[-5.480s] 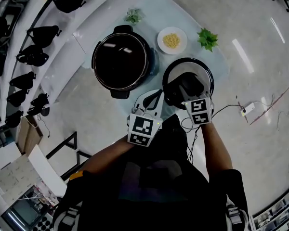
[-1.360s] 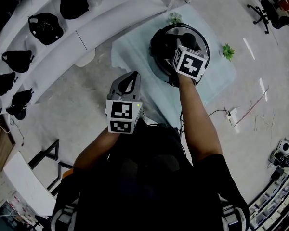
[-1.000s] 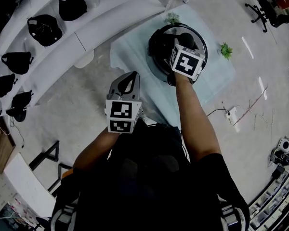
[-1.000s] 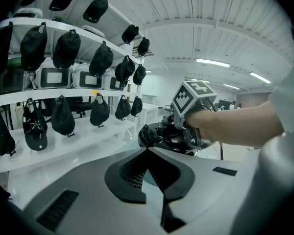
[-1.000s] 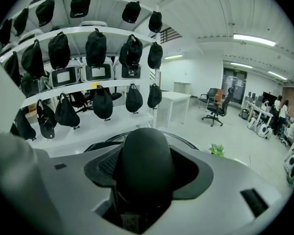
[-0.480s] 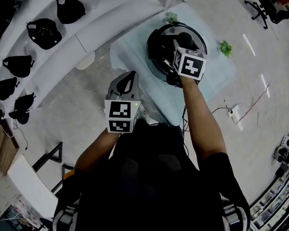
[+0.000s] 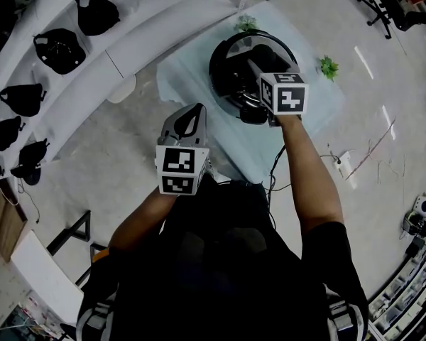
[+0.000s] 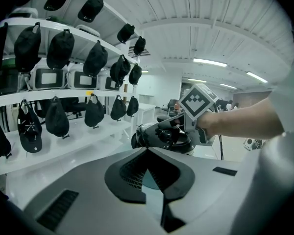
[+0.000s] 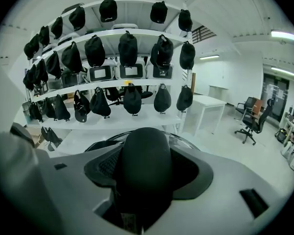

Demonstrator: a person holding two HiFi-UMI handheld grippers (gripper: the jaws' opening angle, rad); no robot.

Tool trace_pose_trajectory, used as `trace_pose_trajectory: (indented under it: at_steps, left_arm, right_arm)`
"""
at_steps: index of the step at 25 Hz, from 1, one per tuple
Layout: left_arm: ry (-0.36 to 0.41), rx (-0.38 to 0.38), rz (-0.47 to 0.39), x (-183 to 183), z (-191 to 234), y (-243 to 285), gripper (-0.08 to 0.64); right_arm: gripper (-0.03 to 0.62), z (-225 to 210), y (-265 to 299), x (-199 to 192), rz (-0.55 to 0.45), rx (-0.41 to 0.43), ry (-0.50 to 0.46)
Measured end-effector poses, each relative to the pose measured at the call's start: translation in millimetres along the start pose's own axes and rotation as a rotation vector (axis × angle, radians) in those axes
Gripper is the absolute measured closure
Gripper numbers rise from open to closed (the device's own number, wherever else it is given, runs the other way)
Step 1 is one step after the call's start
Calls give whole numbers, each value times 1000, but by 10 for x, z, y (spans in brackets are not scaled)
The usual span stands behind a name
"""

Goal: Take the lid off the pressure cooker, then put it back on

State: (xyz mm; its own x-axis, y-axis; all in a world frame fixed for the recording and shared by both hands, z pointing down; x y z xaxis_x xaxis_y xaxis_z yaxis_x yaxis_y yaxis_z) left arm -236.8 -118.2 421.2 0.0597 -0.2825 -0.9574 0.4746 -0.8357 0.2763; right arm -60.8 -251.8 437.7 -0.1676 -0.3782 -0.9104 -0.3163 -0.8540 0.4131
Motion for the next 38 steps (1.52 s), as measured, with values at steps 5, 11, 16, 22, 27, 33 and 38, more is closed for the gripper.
trace_pose_trajectory:
  at_steps: [5,11,16,22,27,33,38]
  left_arm:
    - [0,6,9,-29,17,-13,552]
    - [-1,-9,13,-38,-43,47,554]
    - [5,-26,4,3,-122,62,552]
    - [-2,-19,22,-59,-97,101,554]
    - [-11,-27,2,18,-137,83,552]
    - [-27,-38,-14,21,-165,44,552]
    - [-19,-22,-50,95,-388,-70,552]
  right_arm:
    - [304,-38,14,-48,1,69,9]
    - [303,-27,7,-43,-28,94,-11]
    - [301,-35,-30,-52,-32,127,-29]
    - [299,-29,9,-37,-43,115,-32]
    - [299,-44,-94,-13,-73,64,-40]
    - [305,-20,-521,124,-167,1,-19]
    - [425,73,-1080,117,-233,8,-27]
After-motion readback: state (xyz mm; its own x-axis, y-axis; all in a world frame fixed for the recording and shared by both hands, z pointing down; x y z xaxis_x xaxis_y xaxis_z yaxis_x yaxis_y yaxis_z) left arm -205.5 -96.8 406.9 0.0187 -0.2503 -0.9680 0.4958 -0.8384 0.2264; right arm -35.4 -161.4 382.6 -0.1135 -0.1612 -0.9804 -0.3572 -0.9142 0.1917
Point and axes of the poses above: the fingertips, and each gripper's own axes: y forward along the fingers, z to its left, x out of its top, the point moved 3 cm from there along -y, backward along the fingers, and after that the axes turned 13 degrees about -z, right-handed, at the moved point
